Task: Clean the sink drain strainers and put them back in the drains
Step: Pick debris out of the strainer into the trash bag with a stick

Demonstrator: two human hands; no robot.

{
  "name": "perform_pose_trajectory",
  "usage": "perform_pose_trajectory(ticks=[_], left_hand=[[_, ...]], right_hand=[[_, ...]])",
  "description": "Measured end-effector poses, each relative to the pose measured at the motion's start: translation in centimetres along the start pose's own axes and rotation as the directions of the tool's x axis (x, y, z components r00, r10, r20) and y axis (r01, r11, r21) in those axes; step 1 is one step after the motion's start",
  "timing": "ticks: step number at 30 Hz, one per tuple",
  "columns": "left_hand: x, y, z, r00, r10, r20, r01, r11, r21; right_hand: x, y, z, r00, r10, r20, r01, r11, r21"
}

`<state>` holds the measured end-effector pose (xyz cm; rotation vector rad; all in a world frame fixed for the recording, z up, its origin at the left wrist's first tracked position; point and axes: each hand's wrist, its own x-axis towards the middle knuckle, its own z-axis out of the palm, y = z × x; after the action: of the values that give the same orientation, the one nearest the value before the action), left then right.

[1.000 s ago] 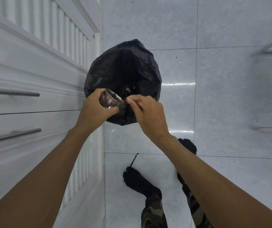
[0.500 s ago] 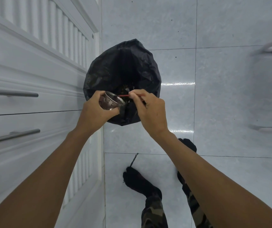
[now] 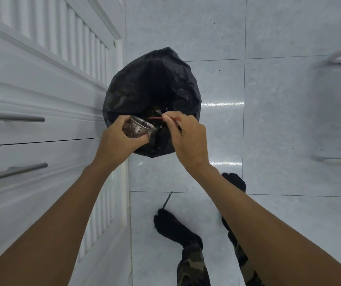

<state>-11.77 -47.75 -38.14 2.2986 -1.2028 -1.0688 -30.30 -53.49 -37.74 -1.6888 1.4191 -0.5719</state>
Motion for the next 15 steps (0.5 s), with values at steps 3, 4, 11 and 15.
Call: perform_pose_trajectory(ticks=[3,4,11,15], left_hand=[[0.24,-0.18,0.14,1.0,0.003,0.013,-0.004,1.0,0.015],[0.27,-0.25,0.21,1.0,0.005,0.015,-0.005,1.0,0.016],[0.61,-0.94,0.44,0.999,0.045,0.017,-0.046,0.999,0.028],[0.5,-1.02,0.76,0.994,0.102,0.04,-0.105,0.993,0.058]], right_hand=[[0.02,0.01,0.23,0.986,-0.045,0.159,0.052,0.998,-0.036],[0.02,0.13,0.28,0.986,-0.03,0.166,0.038,0.998,-0.046],[0.19,-0.08,0.0,0.982,-0.034,0.184,0.032,0.999,0.014],[0.24,0.27,-0.2,0.999,0.038,-0.007,-0.038,0.999,0.025]])
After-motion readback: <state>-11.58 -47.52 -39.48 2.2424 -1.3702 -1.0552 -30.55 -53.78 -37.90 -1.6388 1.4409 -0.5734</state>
